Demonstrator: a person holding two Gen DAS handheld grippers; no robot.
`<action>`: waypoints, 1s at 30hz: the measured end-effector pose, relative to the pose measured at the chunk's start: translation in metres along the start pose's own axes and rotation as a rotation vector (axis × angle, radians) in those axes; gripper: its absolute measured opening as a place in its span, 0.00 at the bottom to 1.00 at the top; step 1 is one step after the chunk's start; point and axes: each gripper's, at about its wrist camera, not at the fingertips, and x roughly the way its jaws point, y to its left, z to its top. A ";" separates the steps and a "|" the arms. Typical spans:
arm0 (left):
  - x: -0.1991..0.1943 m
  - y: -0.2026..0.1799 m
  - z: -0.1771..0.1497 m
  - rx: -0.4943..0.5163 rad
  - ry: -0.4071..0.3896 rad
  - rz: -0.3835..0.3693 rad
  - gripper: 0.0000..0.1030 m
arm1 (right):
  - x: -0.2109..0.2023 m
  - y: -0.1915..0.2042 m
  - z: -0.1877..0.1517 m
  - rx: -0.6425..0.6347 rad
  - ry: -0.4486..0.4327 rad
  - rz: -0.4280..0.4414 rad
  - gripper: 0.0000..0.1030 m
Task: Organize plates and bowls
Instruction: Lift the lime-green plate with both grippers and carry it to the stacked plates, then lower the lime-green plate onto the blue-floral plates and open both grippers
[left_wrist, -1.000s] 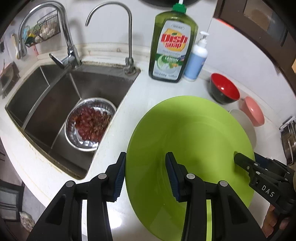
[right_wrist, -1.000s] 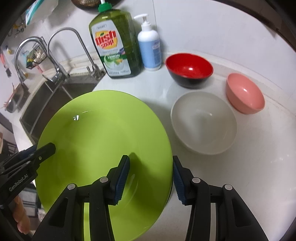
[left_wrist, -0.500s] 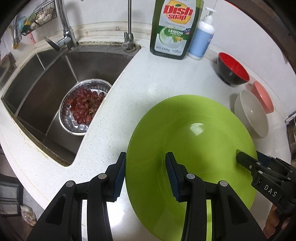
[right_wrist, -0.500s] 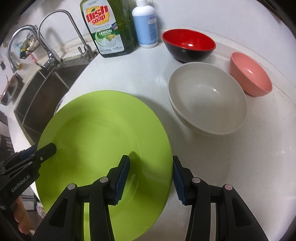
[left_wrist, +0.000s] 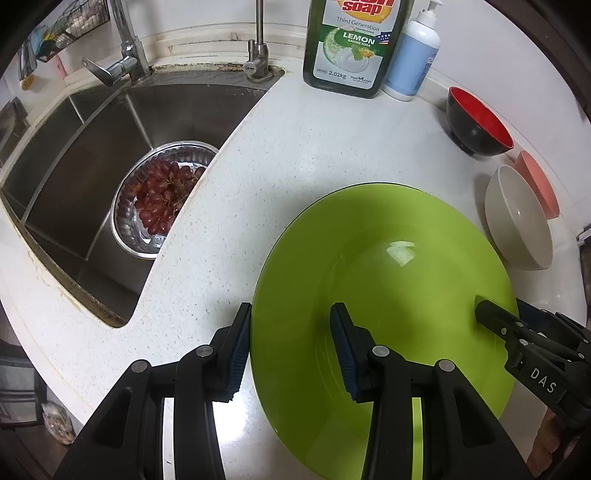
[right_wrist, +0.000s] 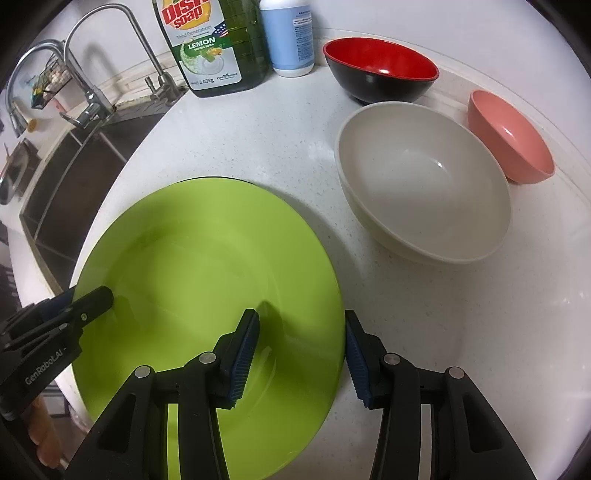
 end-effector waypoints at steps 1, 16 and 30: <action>0.000 0.000 0.001 0.001 -0.002 0.002 0.40 | 0.000 0.001 0.000 -0.003 0.000 0.000 0.46; -0.001 0.000 0.003 0.017 -0.014 -0.021 0.51 | 0.000 0.003 -0.001 -0.015 0.003 0.009 0.52; -0.047 -0.048 0.017 0.211 -0.149 -0.079 0.63 | -0.062 -0.029 -0.008 0.075 -0.158 0.004 0.52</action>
